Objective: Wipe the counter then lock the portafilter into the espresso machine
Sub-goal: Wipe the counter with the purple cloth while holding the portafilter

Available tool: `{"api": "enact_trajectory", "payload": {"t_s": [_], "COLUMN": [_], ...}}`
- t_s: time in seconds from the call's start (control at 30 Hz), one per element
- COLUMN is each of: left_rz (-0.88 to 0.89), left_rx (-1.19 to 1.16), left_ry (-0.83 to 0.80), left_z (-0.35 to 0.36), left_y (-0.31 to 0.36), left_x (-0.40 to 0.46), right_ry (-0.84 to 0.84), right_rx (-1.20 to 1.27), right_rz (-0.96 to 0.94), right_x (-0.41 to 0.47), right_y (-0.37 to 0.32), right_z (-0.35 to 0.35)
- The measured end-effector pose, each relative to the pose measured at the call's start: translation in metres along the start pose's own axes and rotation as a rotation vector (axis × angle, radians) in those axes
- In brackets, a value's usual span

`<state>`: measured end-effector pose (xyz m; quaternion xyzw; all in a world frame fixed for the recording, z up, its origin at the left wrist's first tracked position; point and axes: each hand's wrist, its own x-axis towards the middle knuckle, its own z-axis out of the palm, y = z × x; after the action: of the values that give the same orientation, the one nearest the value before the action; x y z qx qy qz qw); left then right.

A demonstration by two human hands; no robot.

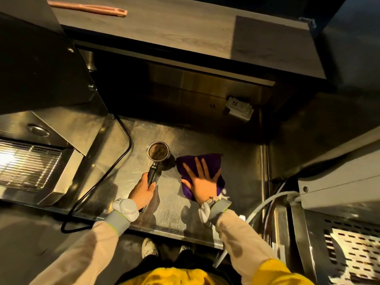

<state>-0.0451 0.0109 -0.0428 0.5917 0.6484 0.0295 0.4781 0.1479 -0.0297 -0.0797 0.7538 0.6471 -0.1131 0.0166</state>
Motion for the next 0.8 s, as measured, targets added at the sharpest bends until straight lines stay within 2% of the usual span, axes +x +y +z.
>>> {"api": "enact_trajectory", "payload": {"t_s": [0.1,0.27,0.4,0.63,0.8], "left_rz": [0.005,0.003,-0.008,-0.016,-0.013], "left_rx": [-0.011,-0.008,-0.014,0.016,0.009], "left_ry": [0.001,0.005,0.005,0.005,0.004], "left_z": [0.001,0.001,0.000,0.000,-0.001], "left_y": [-0.001,0.000,0.000,-0.001,-0.003], "left_x": [-0.001,-0.001,-0.002,0.000,0.001], "right_ry": [0.100,0.123,0.035,0.104,0.134], "right_rx": [-0.117,0.044,0.104,0.154,0.194], "right_rz": [0.076,0.113,0.172,0.301,0.470], "right_x": [0.000,0.017,0.034,0.052,0.067], "right_y": [0.000,0.014,0.029,0.056,0.090], "right_z": [-0.005,0.006,0.009,-0.002,-0.012]}}
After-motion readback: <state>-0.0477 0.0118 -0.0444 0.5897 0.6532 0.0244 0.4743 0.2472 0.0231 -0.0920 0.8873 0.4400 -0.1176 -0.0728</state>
